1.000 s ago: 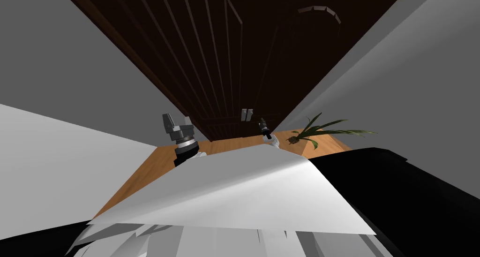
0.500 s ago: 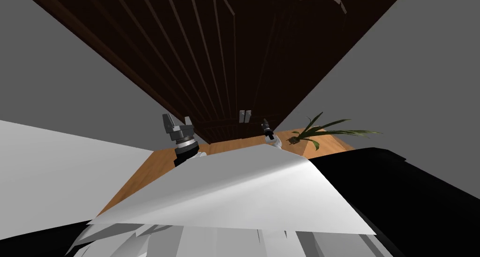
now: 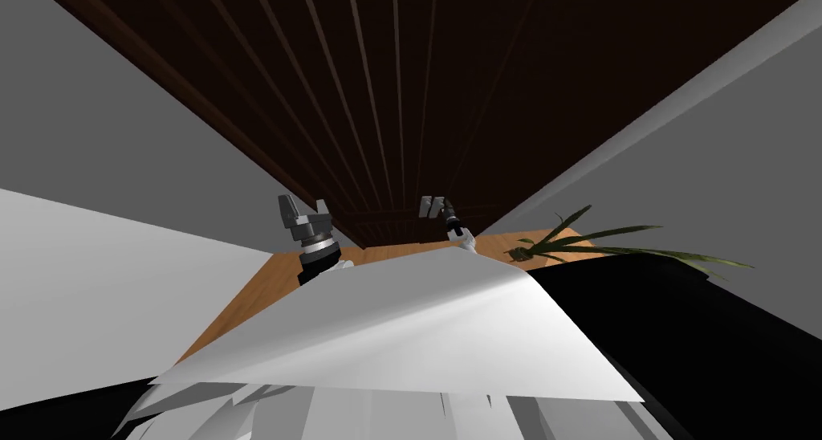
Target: Pull the door open
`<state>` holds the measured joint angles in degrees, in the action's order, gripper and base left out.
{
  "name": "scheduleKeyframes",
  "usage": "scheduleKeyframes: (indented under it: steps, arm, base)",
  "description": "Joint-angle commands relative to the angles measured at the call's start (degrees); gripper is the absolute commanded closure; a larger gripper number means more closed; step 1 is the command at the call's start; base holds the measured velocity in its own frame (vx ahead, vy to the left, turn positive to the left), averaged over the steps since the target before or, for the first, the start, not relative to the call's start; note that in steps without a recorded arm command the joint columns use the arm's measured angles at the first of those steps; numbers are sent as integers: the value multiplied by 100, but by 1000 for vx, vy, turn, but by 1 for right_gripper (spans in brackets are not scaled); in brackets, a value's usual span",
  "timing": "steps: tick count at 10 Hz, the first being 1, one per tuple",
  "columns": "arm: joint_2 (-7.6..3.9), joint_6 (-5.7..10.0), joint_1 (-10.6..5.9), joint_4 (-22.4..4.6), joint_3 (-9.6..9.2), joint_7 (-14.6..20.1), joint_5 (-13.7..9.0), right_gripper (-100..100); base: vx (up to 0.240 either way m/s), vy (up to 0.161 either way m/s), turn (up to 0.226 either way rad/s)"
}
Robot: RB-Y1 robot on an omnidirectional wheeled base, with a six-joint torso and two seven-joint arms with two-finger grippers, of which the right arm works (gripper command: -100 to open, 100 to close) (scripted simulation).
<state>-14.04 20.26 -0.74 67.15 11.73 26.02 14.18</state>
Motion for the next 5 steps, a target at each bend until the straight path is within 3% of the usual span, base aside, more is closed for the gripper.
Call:
scheduleKeyframes:
  steps: [1,2,5]
  arm:
    - [0,0,0,0,0,0,0,-100]
    - [0,0,0,0,0,0,0,100]
    - [0,0,0,0,0,0,0,100]
  base:
    - [98,67,46]
    - [-11,-9,-43]
    - [-29,-17,12]
